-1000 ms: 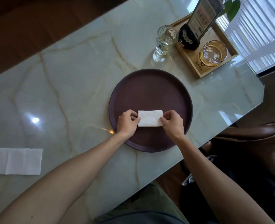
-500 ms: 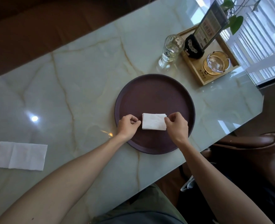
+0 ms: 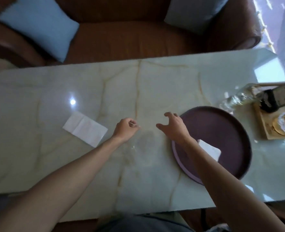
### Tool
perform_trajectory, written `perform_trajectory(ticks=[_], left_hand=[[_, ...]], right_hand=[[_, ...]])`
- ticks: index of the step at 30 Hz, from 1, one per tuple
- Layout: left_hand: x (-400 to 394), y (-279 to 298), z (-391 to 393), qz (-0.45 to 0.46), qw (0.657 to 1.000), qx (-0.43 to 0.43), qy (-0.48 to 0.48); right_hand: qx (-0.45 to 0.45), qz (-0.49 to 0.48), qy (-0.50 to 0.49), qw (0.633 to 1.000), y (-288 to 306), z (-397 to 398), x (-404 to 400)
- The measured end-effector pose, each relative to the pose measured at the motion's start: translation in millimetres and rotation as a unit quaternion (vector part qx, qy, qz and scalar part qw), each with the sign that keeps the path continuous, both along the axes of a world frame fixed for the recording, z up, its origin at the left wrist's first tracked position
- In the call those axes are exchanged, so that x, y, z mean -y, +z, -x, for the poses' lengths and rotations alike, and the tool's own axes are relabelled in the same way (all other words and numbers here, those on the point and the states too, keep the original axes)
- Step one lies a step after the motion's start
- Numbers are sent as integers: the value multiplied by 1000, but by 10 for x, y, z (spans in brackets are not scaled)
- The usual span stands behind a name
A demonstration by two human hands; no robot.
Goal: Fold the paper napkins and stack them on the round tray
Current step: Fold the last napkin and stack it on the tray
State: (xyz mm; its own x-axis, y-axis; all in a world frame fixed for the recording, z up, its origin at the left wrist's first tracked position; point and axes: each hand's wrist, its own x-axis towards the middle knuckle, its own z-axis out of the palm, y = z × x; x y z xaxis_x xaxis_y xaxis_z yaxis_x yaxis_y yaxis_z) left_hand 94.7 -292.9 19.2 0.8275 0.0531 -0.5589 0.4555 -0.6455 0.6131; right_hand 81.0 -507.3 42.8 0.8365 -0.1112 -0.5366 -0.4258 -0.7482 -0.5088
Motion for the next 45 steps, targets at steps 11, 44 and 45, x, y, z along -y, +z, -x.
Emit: perform_trajectory(ticks=[11, 44, 45], left_hand=[[-2093, 45, 99, -17, 985, 7, 173], [-2694, -458, 148, 177, 903, -115, 374], [-2683, -420, 153, 178, 909, -99, 365]], right_hand=[[8, -29, 136, 990, -117, -347, -1911], [-66, -63, 0, 996, -747, -152, -3278], [-66, -81, -17, 994, -704, -128, -3229]])
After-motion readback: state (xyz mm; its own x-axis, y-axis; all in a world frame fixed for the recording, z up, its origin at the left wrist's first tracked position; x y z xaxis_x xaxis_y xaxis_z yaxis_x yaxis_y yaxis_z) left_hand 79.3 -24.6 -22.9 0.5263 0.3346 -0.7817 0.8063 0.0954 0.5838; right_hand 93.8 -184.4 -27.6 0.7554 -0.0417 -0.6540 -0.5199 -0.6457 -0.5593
